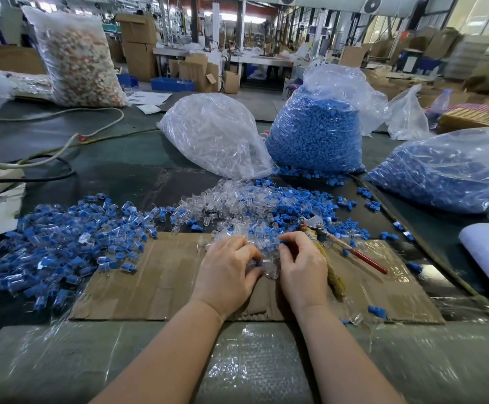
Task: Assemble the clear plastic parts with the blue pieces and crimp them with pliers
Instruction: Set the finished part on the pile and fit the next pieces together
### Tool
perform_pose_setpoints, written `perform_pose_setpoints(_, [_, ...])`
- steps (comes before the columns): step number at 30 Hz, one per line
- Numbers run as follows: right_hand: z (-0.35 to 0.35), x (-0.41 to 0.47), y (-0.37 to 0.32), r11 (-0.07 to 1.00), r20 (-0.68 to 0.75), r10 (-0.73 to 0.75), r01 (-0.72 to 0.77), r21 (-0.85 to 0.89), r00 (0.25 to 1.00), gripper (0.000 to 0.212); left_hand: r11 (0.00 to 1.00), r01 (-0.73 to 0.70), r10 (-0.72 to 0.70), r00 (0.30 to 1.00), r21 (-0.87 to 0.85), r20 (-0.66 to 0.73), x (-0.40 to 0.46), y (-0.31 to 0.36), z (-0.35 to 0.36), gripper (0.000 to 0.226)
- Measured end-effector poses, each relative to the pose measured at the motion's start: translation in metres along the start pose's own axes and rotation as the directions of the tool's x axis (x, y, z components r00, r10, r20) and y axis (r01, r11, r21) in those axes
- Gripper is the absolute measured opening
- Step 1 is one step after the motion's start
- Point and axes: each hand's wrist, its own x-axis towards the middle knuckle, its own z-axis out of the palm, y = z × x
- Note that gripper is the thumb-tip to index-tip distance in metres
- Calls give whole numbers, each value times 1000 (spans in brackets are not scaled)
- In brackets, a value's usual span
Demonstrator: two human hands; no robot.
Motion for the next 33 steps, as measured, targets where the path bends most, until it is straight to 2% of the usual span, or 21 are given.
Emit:
perform_pose_setpoints(6, [1, 0, 0, 1000, -15, 2, -1, 21, 1000, 12, 1000, -4, 4, 1000, -18, 0, 1, 0, -2, 10])
perform_pose_setpoints(10, [1, 0, 0, 999, -71, -34, 36, 29, 997, 10, 989, 14, -20, 999, -146, -43, 1, 0, -5, 8])
perform_pose_setpoints(13, [-1, -3, -2, 993, -101, -108, 112, 35, 989, 11, 964, 67, -97, 990, -259, -104, 1, -1, -7, 7])
perform_pose_setpoints(18, [1, -7, -3, 979, -39, -190, 193, 68, 981, 11, 914, 133, -215, 960, -383, -180, 3, -3, -7, 15])
perform_pose_setpoints(23, [2, -7, -3, 973, -16, -208, 209, 94, 978, 7, 914, 140, -222, 958, -381, -182, 4, -6, -6, 16])
perform_pose_setpoints(28, [1, -9, -8, 961, 31, -275, 274, 31, 961, 7, 860, 186, -289, 945, -475, -153, 4, -6, -5, 28])
perform_pose_setpoints(33, [1, -10, -9, 968, 62, -248, 250, -36, 967, 12, 830, 208, -320, 938, -518, -136, 5, -7, -3, 36])
